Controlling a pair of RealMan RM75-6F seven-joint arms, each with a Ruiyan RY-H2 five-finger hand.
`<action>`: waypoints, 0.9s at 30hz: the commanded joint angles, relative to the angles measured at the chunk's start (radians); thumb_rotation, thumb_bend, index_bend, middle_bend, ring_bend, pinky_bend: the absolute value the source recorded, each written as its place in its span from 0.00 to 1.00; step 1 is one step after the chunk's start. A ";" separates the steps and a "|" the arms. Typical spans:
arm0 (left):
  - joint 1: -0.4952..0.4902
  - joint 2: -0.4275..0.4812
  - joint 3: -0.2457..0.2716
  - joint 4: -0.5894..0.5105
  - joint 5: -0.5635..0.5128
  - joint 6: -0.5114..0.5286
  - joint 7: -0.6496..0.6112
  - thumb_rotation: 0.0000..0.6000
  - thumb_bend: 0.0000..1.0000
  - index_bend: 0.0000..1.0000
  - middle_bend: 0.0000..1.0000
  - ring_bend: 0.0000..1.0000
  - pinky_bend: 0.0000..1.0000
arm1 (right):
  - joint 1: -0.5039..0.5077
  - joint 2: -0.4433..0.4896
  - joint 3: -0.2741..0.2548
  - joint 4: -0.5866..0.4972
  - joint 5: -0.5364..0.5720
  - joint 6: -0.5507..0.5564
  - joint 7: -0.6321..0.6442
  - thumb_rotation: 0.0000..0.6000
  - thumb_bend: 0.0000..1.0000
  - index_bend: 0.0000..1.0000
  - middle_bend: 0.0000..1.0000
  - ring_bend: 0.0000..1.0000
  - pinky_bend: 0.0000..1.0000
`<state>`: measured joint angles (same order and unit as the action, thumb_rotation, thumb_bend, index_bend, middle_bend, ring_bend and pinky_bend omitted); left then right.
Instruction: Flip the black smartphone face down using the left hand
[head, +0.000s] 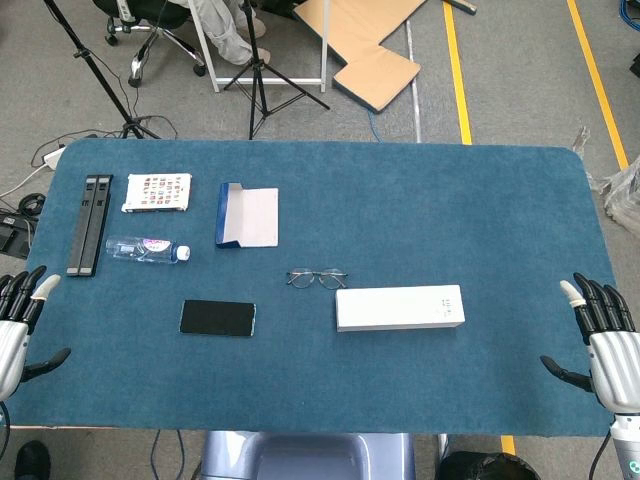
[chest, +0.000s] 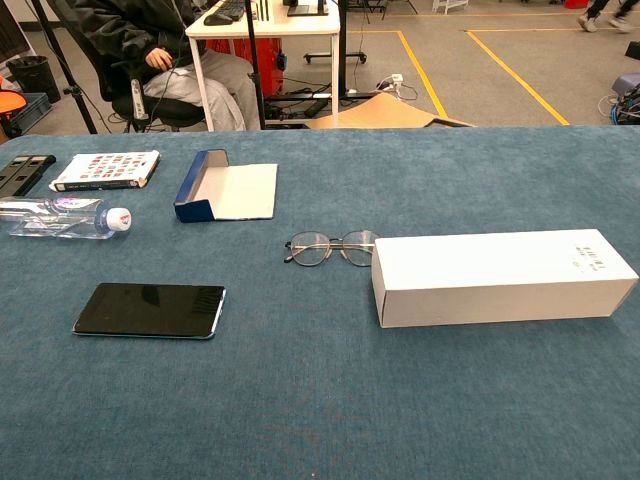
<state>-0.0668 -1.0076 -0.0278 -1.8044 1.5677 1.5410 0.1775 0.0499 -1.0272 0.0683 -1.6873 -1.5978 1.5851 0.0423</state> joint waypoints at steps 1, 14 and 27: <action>0.000 0.000 0.001 -0.001 0.000 -0.001 0.000 1.00 0.00 0.00 0.00 0.00 0.00 | 0.000 0.001 0.000 -0.001 0.002 -0.003 0.001 1.00 0.00 0.00 0.00 0.00 0.00; -0.083 -0.102 0.001 0.030 0.026 -0.127 -0.002 1.00 0.03 0.00 0.00 0.00 0.00 | -0.006 0.023 0.002 -0.012 0.022 -0.004 0.047 1.00 0.00 0.00 0.00 0.00 0.00; -0.319 -0.510 -0.079 0.182 -0.242 -0.467 0.334 1.00 0.23 0.00 0.00 0.00 0.00 | 0.015 0.025 0.007 0.013 0.048 -0.055 0.119 1.00 0.00 0.00 0.00 0.00 0.00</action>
<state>-0.3290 -1.4309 -0.0856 -1.6867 1.3950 1.1377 0.4436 0.0639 -1.0024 0.0747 -1.6754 -1.5511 1.5320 0.1599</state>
